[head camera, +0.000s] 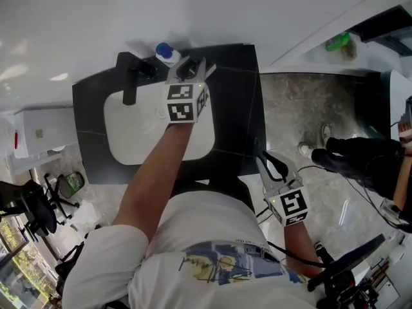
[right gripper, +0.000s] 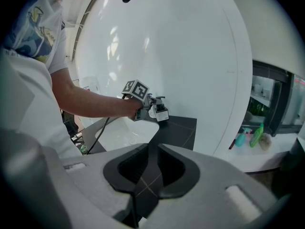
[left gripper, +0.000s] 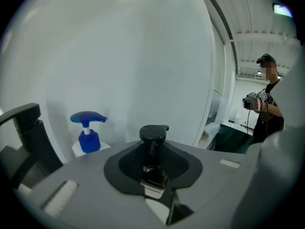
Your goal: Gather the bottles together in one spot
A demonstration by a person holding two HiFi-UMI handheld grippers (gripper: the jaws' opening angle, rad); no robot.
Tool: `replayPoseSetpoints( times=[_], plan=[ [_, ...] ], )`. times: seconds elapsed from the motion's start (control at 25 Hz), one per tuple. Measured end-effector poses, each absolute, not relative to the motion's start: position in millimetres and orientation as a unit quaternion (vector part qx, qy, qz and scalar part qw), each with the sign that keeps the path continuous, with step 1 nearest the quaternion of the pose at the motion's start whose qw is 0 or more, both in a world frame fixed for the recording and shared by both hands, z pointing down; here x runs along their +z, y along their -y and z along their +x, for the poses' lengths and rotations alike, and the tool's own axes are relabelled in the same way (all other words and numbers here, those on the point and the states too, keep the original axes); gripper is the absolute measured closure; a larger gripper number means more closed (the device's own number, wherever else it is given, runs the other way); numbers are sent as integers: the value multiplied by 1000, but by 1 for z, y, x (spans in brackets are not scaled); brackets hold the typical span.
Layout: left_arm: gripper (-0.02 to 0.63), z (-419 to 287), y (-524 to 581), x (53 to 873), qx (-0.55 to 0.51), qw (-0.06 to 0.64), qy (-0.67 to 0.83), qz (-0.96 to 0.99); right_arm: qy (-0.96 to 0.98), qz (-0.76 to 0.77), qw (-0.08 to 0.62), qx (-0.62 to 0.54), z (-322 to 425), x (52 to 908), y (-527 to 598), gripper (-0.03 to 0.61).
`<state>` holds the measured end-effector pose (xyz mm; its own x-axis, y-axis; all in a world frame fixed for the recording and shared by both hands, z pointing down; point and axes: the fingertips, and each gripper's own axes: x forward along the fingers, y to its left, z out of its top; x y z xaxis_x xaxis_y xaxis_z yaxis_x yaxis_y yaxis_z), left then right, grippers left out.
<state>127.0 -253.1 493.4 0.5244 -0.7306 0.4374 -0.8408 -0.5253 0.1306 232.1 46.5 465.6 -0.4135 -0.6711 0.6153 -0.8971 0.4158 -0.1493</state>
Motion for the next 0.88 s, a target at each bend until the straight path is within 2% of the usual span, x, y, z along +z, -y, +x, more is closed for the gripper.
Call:
replayPoseSetpoints(
  times=[0.72,0.88],
  plan=[
    [527,141,275,511,182,125,472,853,803,484,244,246,251,473,-43,518],
    [479,140,274,508,181,128,473,852,805,478,250,247,248,471,-44,518]
  ],
)
